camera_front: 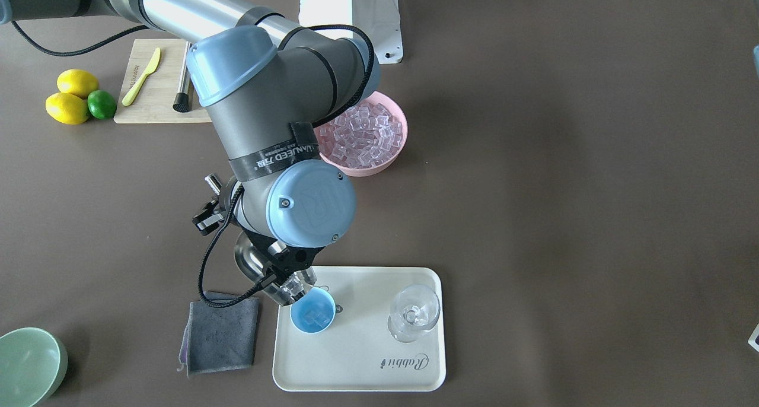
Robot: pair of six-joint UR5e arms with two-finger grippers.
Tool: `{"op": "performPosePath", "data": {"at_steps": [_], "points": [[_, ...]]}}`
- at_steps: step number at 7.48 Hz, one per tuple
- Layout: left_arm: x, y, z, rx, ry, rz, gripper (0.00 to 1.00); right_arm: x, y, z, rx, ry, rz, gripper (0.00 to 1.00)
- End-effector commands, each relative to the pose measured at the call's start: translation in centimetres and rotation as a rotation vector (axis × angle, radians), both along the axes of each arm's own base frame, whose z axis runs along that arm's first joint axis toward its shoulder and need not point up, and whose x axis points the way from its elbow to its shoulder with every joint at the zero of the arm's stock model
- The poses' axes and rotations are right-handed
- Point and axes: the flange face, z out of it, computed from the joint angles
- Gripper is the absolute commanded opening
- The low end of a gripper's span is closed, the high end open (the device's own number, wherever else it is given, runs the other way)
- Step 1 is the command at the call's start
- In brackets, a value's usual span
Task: Put ice in cup with scoop
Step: 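Tilt the scoop over the blue cup while the left gripper withdraws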
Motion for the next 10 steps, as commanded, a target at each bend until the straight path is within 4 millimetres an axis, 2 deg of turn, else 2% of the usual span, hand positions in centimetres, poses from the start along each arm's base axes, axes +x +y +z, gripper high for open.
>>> {"op": "performPosePath", "data": {"at_steps": [1,5,8,9,10], "points": [[-1.6,2.1,2.4,0.009,-0.009,-0.024,0.98,0.1,0.5,-0.8,-0.005,0.031,-0.011,0.0],[-1.7,2.6,2.8,0.002,-0.009,-0.026,0.98,0.2,0.4,-0.6,0.004,0.041,-0.021,0.0],[-1.7,2.5,2.4,0.014,-0.007,-0.026,0.98,0.2,0.3,0.1,0.002,0.038,-0.045,0.0],[-1.7,2.5,2.4,0.012,-0.007,-0.026,0.98,0.6,0.8,-0.7,0.018,0.023,-0.046,0.0],[-1.6,2.4,2.3,0.015,-0.007,-0.025,0.98,2.2,2.6,-0.2,0.039,-0.001,-0.041,0.0]]}}
